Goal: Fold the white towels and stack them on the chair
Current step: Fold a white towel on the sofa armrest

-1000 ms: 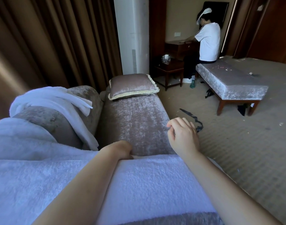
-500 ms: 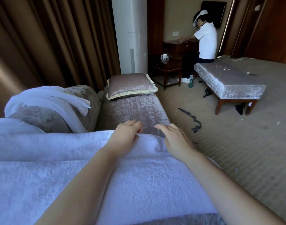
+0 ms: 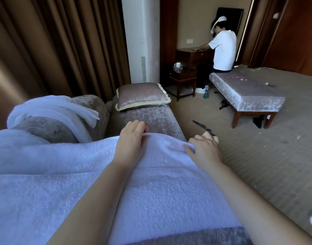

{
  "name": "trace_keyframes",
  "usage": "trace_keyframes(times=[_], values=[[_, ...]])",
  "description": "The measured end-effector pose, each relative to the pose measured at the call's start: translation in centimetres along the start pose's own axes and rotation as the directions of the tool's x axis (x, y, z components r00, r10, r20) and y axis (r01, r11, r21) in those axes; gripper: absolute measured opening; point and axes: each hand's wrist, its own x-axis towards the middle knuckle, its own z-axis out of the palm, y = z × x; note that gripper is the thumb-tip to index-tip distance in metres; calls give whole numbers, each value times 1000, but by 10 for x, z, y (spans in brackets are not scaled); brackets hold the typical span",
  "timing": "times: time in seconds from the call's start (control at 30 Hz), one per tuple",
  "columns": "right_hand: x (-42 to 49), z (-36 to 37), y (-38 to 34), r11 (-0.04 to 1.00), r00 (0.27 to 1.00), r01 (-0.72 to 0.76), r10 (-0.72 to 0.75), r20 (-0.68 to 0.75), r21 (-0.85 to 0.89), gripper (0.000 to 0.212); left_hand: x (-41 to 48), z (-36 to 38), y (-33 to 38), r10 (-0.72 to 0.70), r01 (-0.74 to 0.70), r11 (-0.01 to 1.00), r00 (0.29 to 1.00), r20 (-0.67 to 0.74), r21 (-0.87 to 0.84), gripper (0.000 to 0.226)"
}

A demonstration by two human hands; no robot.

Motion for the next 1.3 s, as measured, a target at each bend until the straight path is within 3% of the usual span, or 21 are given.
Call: trace_keyframes(times=[0.13, 0.33, 0.47, 0.63, 0.7, 0.8, 0.87, 1.0, 1.13, 1.3], values=[[-16, -25, 43, 979, 996, 55, -40, 83, -194, 39, -3, -10, -4, -29, 29, 999, 1000, -2, 15, 14], [-34, -65, 87, 952, 984, -181, 175, -44, -246, 33, -7, -16, -7, 18, -22, 998, 998, 63, 62, 10], [-42, -79, 94, 948, 965, -258, 245, -89, -186, 23, -11, -39, 9, -47, 47, 997, 999, 1, 67, 19], [-70, -82, 78, 984, 971, -172, 161, -177, -51, 21, -42, -77, 33, -35, 35, 999, 999, 40, 19, 19], [-87, -80, 72, 986, 982, -163, 159, -104, -25, 14, -66, -83, 33, 56, -63, 997, 988, 145, 42, 4], [-115, -74, 56, 989, 989, -147, 147, 24, 2, 18, -105, -87, 36, 135, -164, 983, 950, 280, 84, 11], [-139, -71, 44, 997, 995, -60, 62, -76, 41, 23, -124, -95, 42, 133, -157, 984, 961, 242, 85, 15], [-178, -60, 32, 981, 961, 176, -153, -230, 83, 10, -151, -114, 47, 75, -93, 989, 985, 154, 112, 22], [-184, -46, 27, 988, 956, 126, -98, -275, 85, 2, -165, -112, 50, 39, -63, 980, 991, 127, 187, 25], [-182, -45, 21, 993, 938, 121, -112, -328, 6, 10, -163, -106, 54, -10, -8, 980, 996, 90, 200, 19]])
